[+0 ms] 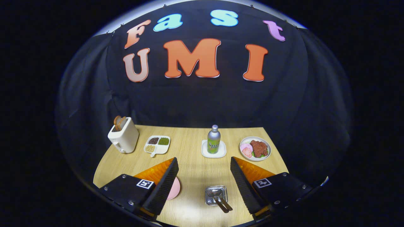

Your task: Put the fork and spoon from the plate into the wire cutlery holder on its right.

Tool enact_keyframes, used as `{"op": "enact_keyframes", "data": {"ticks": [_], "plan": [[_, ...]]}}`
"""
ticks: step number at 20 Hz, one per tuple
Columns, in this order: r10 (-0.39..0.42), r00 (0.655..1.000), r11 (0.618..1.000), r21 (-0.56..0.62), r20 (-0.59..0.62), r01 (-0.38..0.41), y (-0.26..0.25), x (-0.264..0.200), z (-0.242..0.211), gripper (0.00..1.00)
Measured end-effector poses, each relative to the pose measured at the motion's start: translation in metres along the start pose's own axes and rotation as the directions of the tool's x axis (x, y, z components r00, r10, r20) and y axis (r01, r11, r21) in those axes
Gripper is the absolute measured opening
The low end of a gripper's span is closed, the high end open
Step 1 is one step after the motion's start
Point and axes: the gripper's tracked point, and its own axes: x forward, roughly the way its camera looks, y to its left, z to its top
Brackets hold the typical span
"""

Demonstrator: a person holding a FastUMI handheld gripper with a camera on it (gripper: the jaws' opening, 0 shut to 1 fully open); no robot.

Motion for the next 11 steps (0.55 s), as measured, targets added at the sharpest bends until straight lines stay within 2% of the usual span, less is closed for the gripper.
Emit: {"op": "enact_keyframes", "data": {"ticks": [3, 11], "plan": [[-0.015, 0.993, 1.0, 0.016, 0.114, 0.013, 0.002, -0.015, 0.009, 0.99], [0.024, 0.977, 0.995, 0.085, 0.212, -0.043, 0.023, -0.029, 0.009, 0.99]]}}
